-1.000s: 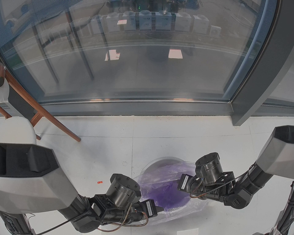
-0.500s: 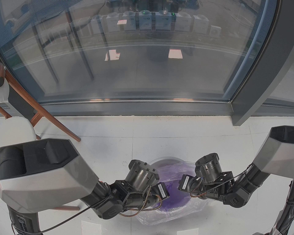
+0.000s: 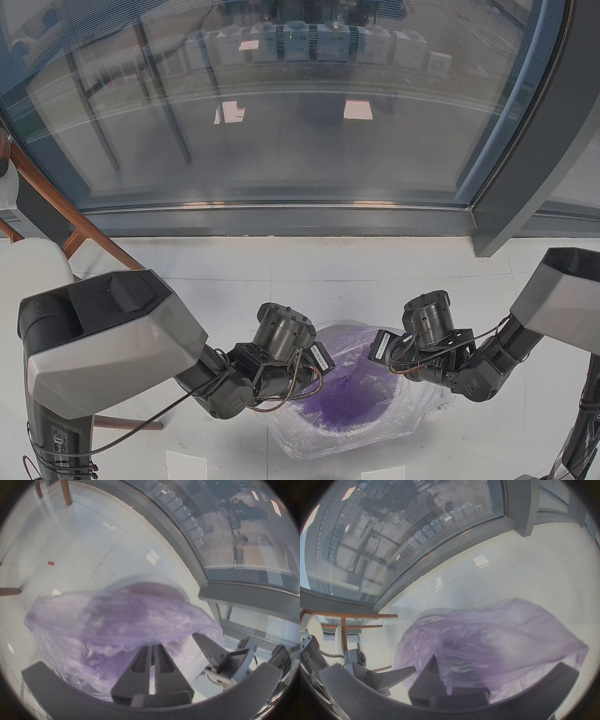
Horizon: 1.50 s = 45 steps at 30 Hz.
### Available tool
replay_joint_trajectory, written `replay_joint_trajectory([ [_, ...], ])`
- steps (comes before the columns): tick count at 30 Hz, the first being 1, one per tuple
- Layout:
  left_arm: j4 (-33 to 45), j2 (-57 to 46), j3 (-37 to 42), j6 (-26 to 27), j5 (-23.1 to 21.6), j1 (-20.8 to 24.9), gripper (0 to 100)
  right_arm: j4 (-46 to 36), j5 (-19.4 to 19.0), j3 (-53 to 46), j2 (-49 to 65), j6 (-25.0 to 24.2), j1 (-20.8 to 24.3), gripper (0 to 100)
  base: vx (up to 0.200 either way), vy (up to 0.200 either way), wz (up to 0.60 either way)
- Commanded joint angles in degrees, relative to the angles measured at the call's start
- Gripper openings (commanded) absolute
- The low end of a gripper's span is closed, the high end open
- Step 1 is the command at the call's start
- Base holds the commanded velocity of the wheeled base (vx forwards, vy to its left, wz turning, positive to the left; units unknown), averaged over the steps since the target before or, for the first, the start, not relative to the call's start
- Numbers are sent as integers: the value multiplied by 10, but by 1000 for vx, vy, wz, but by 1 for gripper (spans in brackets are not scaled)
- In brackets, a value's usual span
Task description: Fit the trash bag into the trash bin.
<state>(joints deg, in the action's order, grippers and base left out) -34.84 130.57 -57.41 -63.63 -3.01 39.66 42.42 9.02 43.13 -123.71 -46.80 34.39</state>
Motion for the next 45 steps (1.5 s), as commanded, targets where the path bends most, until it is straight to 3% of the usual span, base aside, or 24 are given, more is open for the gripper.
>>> replay_joint_trajectory([
  [1,2,-11,-20,0,5,-23,0,0,0,8,7,0,-11,0,0,0,0],
  [7,1,-20,-32,-1,6,-66,0,1,-1,30,2,-3,-35,0,0,0,0],
  [17,-4,-3,-54,-1,6,-84,0,20,-1,68,-30,-7,-71,0,0,0,0],
  [30,7,-80,-38,-72,-1,-10,0,62,-8,80,-43,-8,-56,0,0,0,0],
  [38,11,-70,-3,-66,-2,60,0,62,-8,79,-43,-13,-49,0,0,0,0],
  [45,11,-14,-10,-28,5,51,0,62,-7,79,-47,-14,-49,0,0,0,0],
])
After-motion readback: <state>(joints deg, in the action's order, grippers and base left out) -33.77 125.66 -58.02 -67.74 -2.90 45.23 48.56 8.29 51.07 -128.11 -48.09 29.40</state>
